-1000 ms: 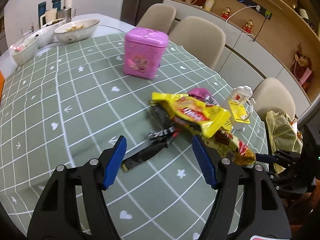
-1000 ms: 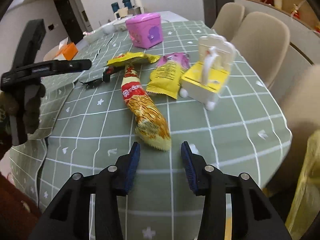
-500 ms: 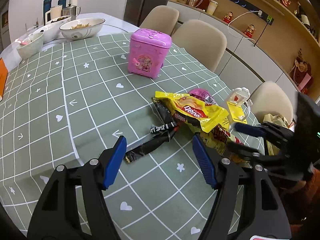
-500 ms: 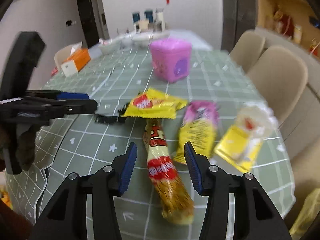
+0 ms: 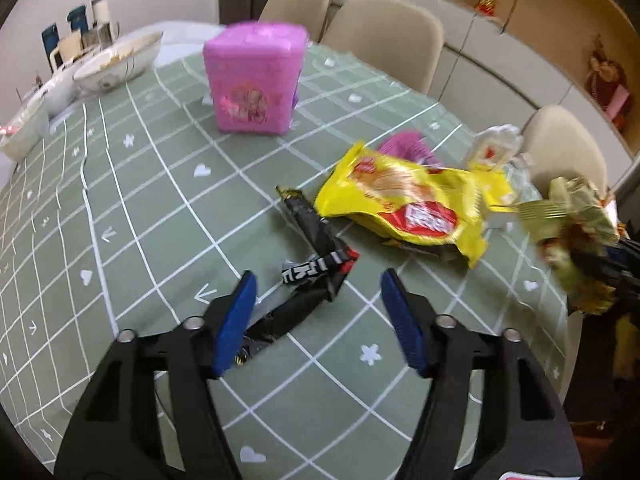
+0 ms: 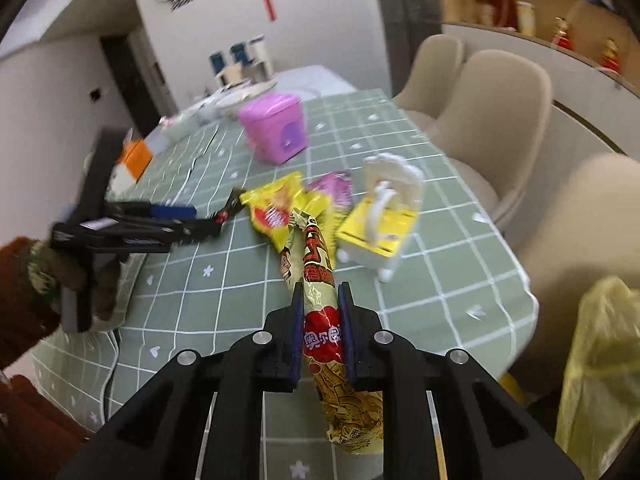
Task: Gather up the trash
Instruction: 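Grasp the black wrapper with the left gripper while the right gripper grasps the red-gold stick snack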
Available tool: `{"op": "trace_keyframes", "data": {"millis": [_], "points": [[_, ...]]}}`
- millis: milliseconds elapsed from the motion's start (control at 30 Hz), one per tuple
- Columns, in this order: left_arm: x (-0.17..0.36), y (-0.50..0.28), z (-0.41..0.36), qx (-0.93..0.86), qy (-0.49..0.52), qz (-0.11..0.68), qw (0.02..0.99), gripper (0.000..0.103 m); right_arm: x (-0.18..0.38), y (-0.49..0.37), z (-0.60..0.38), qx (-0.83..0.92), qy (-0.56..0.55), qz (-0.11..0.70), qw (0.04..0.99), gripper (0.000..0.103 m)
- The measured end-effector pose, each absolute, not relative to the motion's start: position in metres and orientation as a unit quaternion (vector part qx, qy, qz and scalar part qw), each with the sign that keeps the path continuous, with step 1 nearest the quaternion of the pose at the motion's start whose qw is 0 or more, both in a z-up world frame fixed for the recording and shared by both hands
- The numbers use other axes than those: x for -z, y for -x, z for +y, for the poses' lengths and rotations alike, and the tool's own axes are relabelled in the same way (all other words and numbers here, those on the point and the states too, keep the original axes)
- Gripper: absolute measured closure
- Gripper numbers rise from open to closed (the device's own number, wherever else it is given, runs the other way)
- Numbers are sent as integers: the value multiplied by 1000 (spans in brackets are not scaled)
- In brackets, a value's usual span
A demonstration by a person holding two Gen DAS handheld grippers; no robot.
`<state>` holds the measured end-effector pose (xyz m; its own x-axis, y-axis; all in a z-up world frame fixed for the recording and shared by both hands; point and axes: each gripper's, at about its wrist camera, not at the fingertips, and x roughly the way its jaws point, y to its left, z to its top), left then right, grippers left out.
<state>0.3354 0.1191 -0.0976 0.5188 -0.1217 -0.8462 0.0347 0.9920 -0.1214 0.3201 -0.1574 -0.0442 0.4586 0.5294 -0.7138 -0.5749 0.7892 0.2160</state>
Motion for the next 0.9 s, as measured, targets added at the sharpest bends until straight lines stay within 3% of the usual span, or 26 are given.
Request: {"op": "trace_keyframes", "data": {"millis": [67, 133, 200, 900], "points": [[102, -340, 120, 37, 50, 496, 866, 47, 42, -317, -165, -315, 15, 406, 858, 86], [105, -342, 121, 33, 59, 500, 863, 65, 42, -314, -168, -311, 7, 406, 859, 86], [103, -340, 119, 27, 56, 496, 866, 72, 41, -314, -168, -308, 6, 406, 860, 86], [-8, -282, 42, 84, 93, 378, 917, 73, -10, -300, -210, -293, -8, 332, 897, 86]]}}
